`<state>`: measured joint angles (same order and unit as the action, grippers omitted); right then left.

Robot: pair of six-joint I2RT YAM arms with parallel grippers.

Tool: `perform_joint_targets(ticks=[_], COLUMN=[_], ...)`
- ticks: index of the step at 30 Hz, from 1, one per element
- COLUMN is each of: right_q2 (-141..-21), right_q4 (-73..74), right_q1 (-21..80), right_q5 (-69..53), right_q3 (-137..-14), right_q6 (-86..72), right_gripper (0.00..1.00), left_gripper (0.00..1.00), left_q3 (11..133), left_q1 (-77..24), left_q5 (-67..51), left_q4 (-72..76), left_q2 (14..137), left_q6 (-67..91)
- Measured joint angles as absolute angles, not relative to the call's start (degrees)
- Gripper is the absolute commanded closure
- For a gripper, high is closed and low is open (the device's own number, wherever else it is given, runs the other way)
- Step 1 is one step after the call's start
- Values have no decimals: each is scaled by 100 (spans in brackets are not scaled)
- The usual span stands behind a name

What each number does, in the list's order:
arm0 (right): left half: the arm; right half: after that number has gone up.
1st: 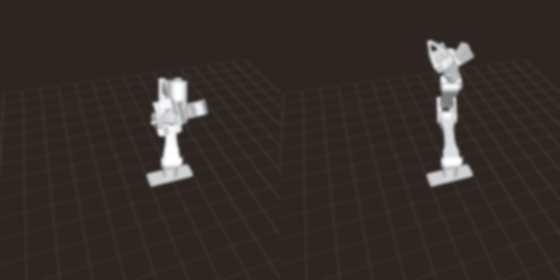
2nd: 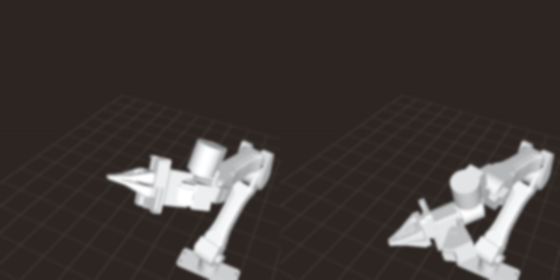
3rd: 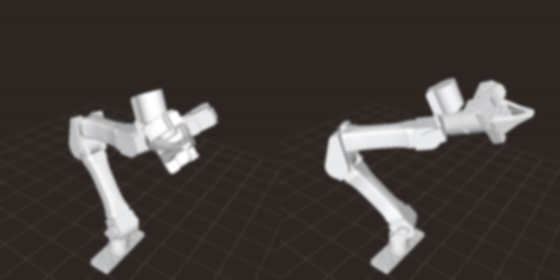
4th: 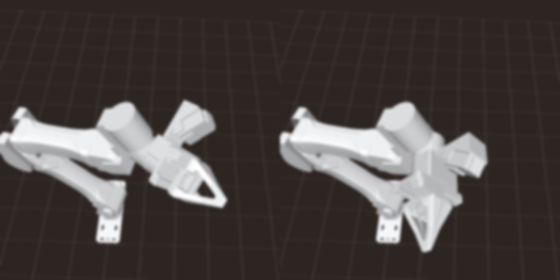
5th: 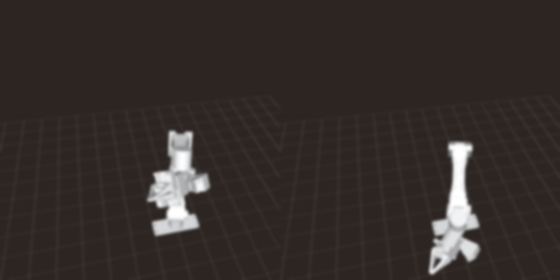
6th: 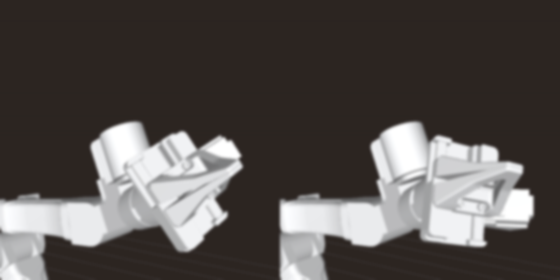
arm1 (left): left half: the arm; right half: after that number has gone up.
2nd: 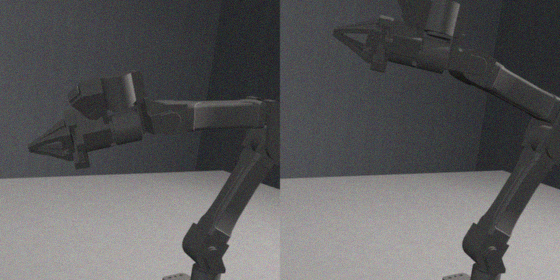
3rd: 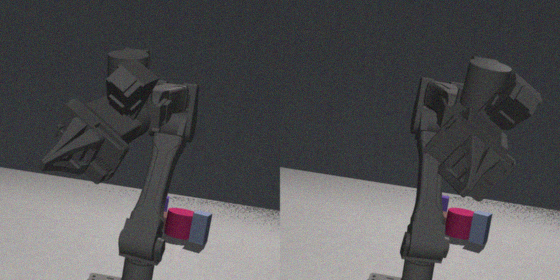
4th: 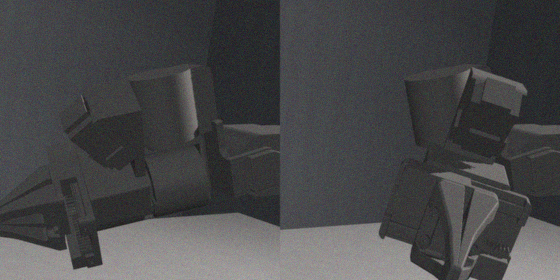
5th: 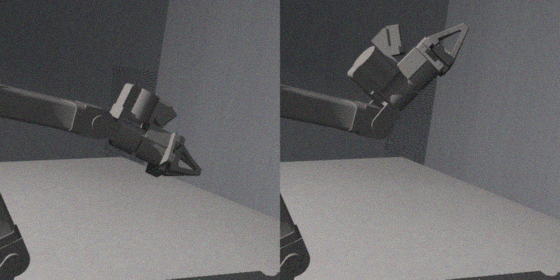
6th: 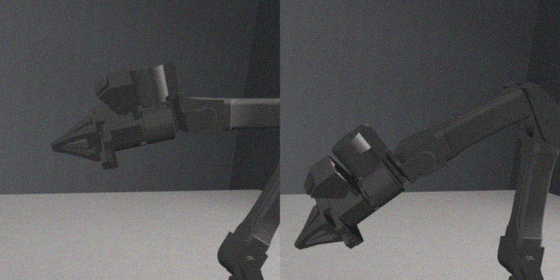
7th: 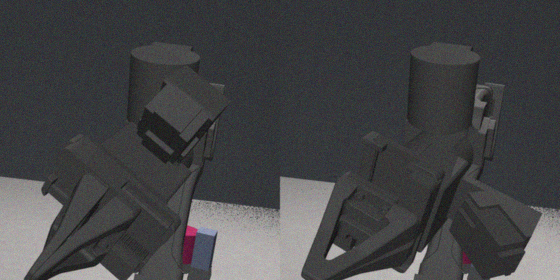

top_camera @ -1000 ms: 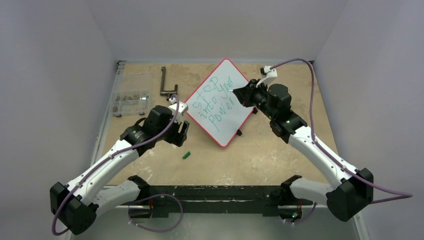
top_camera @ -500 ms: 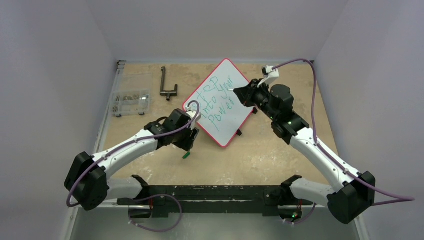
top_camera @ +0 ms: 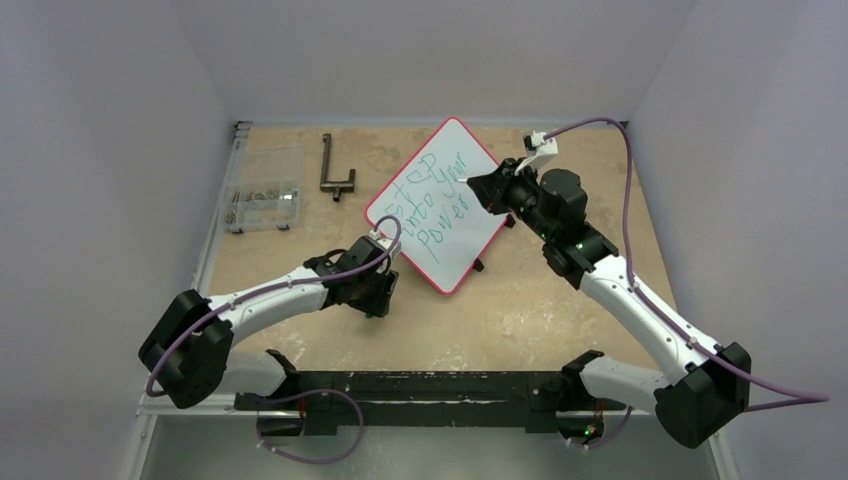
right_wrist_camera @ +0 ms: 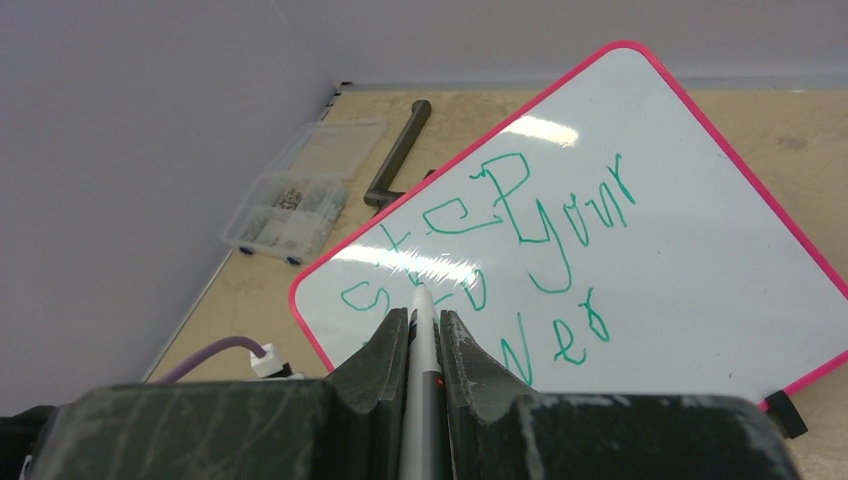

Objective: Write a sentence on the whiteboard
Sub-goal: Close the whiteboard marker at the center of the board.

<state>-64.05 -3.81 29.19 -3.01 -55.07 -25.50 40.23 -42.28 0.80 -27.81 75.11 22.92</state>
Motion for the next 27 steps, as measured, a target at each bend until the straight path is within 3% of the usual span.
perform_joint_targets(ticks=[11,14,19,23,27], right_q2=[-6405,-6405,-6405,-6405,-6405], right_q4=[-353,-344,-344,-344,-342], right_q1=[2919,2919,2919,2919,2919], right_q5=[-298,-298,-298,-298,-301], right_q3=[-5507,-5507,-5507,-5507,-5507], right_q6=[-2550,-2547,-2547,-2547,-2547], right_gripper=[100,100,100,100,100], left_gripper=[83,82,67,68,77], left_q3=[3920,3920,3920,3920,3920], left_q1=[-4246,-4246,-4246,-4246,-4246], left_q5=[200,204,261,281,279], left_q4=[-2486,-2488,-2541,-2541,-2469], left_q2=[7771,7850,7852,7852,7922], left_q6=[2587,2644,2797,2891,2961])
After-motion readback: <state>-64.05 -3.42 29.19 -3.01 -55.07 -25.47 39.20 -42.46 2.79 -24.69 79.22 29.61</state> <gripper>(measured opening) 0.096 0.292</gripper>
